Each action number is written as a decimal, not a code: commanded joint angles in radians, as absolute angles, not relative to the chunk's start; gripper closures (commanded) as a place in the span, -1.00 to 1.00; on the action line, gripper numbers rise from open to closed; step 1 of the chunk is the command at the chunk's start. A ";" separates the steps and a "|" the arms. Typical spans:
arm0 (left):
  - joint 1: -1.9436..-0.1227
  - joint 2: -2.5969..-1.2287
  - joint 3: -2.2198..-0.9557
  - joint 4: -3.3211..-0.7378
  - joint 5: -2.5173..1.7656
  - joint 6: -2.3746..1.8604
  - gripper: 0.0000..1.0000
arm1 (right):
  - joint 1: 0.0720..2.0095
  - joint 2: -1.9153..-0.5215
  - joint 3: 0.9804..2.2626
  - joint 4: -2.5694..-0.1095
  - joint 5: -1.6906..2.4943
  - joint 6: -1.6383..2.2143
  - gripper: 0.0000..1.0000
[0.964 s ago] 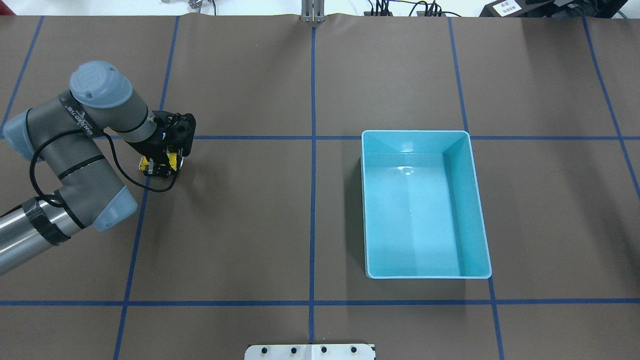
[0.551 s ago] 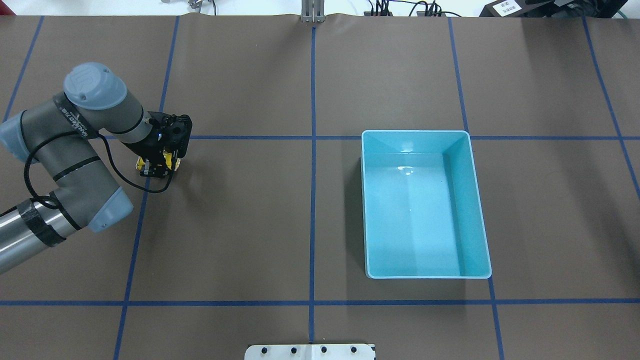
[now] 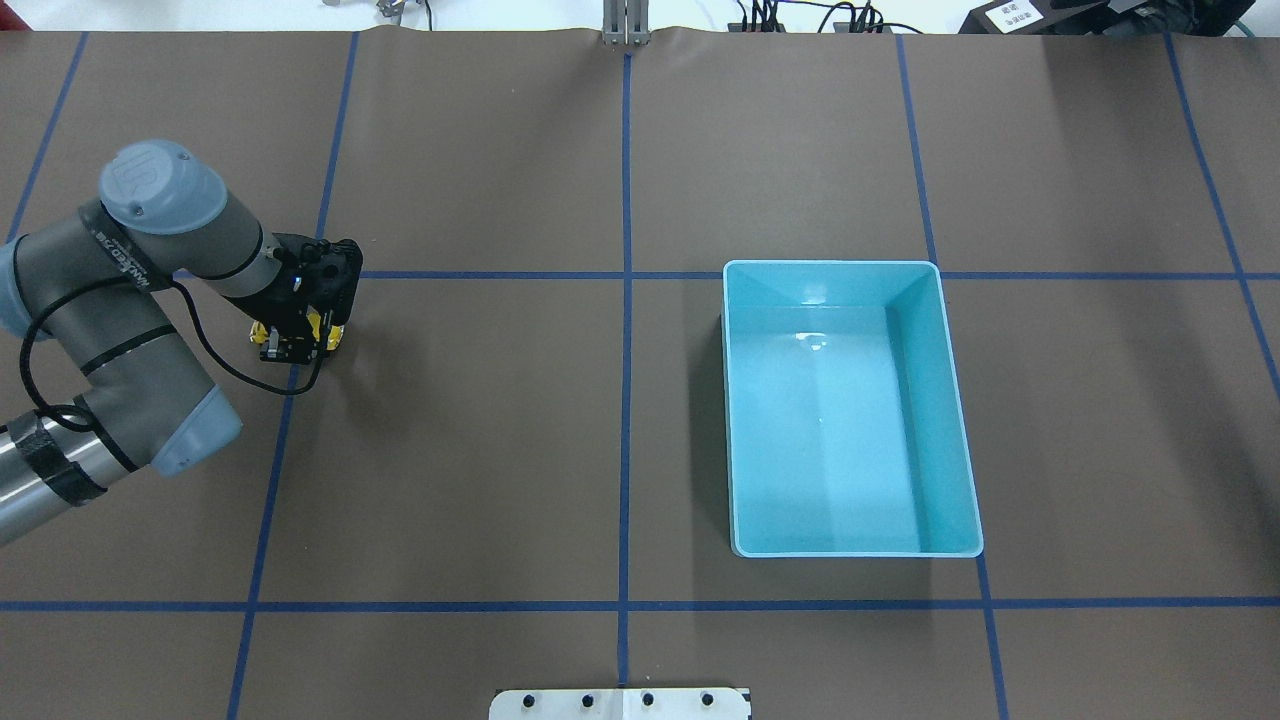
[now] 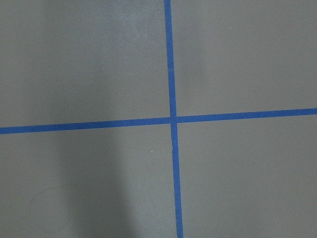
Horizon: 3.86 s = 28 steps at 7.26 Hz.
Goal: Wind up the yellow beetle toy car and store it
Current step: 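Keep pulling the car backward with the left gripper to wind it, then release the car and lift the left gripper away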
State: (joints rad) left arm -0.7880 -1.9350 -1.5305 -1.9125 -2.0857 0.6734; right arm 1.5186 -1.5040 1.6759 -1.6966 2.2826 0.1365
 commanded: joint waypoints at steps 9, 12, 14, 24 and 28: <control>-0.819 -1.847 -1.540 -2.022 -2.089 0.675 1.00 | 1.519 -1.500 1.684 -1.697 2.286 0.138 -1.00; -0.819 -1.826 -1.540 -2.051 -2.089 0.675 1.00 | 1.519 -1.497 1.690 -1.697 2.289 0.138 -1.00; -0.819 -1.812 -1.540 -2.065 -2.106 0.676 1.00 | 1.519 -1.493 1.687 -1.697 2.287 0.138 -1.00; -0.834 -1.784 -1.539 -2.111 -2.117 0.673 1.00 | 1.519 -1.489 1.693 -1.697 2.290 0.138 -1.00; -0.839 -1.786 -1.536 -2.111 -2.117 0.675 -1.00 | 1.531 -1.499 1.694 -1.697 2.293 0.137 -1.00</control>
